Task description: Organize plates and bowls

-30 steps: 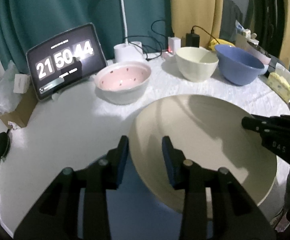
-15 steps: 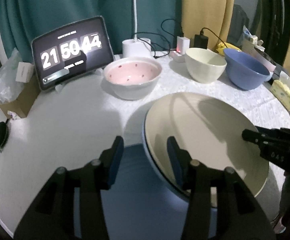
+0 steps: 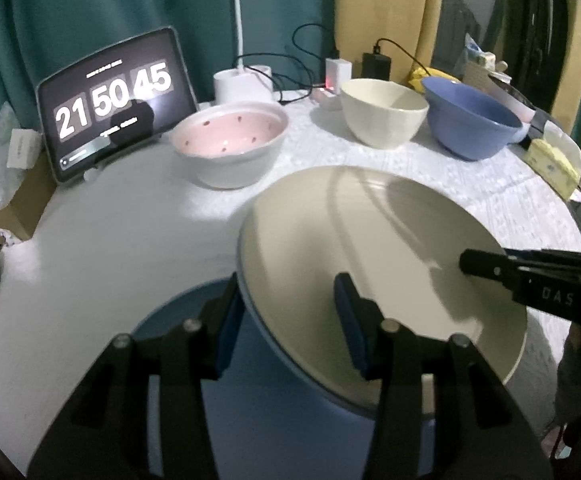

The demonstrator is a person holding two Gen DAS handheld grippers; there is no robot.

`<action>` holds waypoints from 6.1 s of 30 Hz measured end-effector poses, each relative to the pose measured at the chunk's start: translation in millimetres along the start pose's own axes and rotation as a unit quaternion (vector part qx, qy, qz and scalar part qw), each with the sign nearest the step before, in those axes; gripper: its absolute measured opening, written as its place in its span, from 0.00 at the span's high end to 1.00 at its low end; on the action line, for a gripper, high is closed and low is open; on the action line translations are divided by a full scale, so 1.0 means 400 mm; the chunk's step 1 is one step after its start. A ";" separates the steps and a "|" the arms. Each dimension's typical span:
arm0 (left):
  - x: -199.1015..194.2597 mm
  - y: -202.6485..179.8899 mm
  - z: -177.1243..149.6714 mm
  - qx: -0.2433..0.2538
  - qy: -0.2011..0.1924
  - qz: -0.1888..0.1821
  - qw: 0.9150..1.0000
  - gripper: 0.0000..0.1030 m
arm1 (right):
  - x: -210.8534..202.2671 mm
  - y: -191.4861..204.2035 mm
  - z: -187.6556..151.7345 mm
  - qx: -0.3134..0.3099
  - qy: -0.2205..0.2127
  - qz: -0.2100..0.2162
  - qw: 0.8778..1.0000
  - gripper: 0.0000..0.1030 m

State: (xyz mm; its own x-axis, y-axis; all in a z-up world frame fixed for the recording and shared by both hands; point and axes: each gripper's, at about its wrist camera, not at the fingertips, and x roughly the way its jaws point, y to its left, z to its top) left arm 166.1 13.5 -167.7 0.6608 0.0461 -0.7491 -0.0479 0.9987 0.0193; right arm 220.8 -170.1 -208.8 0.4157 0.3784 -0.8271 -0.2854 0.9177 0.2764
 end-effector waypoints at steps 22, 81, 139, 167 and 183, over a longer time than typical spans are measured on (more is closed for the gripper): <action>-0.035 -0.130 0.007 0.035 -0.001 -0.038 0.999 0.55 | -0.085 -0.085 -0.016 0.003 -0.051 -0.057 0.997 0.73; -0.074 -0.152 -0.003 0.020 -0.010 -0.059 0.998 0.52 | -0.218 -0.134 -0.054 0.023 -0.107 -0.122 0.987 0.72; -0.160 0.219 -0.177 -0.100 -0.042 0.018 0.994 0.42 | -0.061 0.237 -0.142 -0.103 -0.035 -0.053 0.993 0.72; -0.082 0.241 -0.237 -0.089 0.010 0.027 0.996 0.51 | 0.029 0.256 -0.174 -0.115 0.002 -0.036 0.993 0.72; -0.108 0.217 -0.217 -0.078 0.003 0.009 0.997 0.67 | -0.002 0.258 -0.165 -0.120 -0.015 -0.032 0.992 0.77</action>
State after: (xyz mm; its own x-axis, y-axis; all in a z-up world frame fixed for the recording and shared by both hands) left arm 68.4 96.3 -191.0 0.6540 0.0633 -0.7539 -0.1765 0.9818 -0.0706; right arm 134.1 -83.6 -211.9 0.4633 0.3278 -0.8233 -0.4543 0.8855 0.0969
